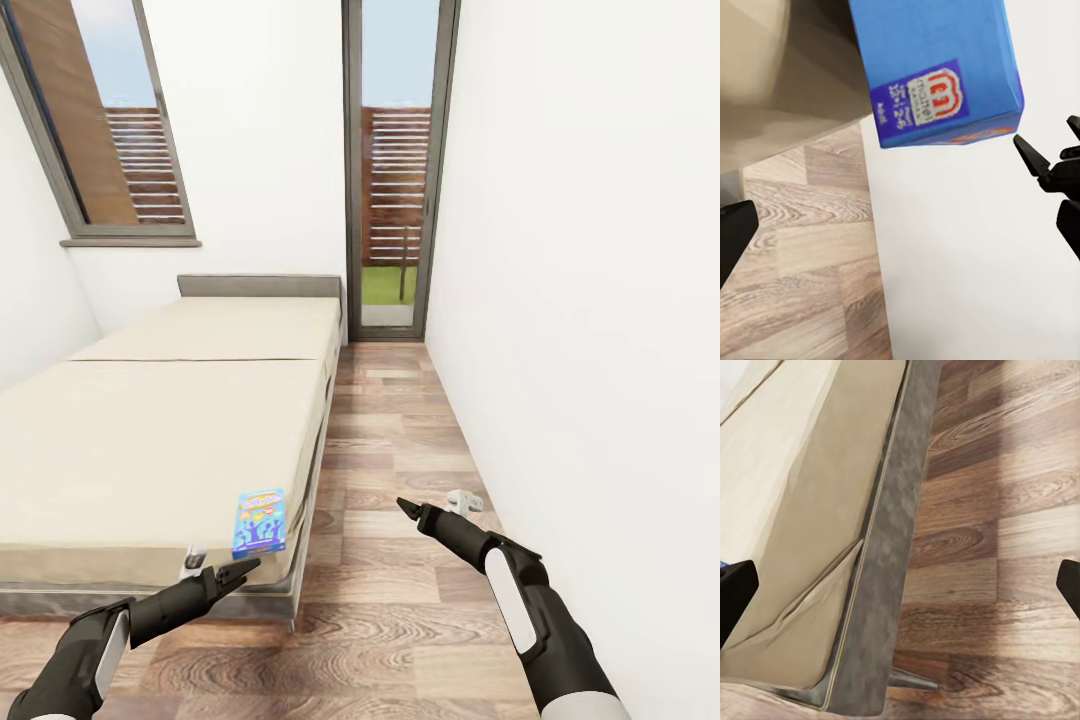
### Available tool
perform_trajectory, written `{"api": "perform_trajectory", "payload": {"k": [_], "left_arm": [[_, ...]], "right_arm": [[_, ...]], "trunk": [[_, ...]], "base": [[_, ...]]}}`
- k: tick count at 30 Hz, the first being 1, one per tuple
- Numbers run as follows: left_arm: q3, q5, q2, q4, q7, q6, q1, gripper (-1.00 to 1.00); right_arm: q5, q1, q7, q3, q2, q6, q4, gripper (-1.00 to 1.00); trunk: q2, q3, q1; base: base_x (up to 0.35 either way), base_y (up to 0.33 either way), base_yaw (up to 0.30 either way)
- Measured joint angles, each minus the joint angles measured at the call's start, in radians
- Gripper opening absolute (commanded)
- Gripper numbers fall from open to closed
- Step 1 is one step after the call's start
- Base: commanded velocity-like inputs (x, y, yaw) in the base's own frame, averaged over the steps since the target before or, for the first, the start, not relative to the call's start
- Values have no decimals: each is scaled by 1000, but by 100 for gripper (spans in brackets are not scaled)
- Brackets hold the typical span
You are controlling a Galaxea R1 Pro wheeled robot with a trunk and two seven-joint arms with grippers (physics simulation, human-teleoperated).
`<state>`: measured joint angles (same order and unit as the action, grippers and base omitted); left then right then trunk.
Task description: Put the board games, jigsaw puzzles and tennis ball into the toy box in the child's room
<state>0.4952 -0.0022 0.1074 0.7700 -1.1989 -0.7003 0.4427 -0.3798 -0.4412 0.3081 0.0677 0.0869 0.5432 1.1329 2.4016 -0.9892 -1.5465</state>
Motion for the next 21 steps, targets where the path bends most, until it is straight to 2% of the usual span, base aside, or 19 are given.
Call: {"api": "perform_trajectory", "payload": {"k": [21], "left_arm": [[0, 4, 0, 0, -2, -1, 0, 100]], "right_arm": [[0, 0, 0, 1, 0, 0, 0, 100]], "trunk": [[0, 0, 0]], "base": [[0, -1, 0]]}}
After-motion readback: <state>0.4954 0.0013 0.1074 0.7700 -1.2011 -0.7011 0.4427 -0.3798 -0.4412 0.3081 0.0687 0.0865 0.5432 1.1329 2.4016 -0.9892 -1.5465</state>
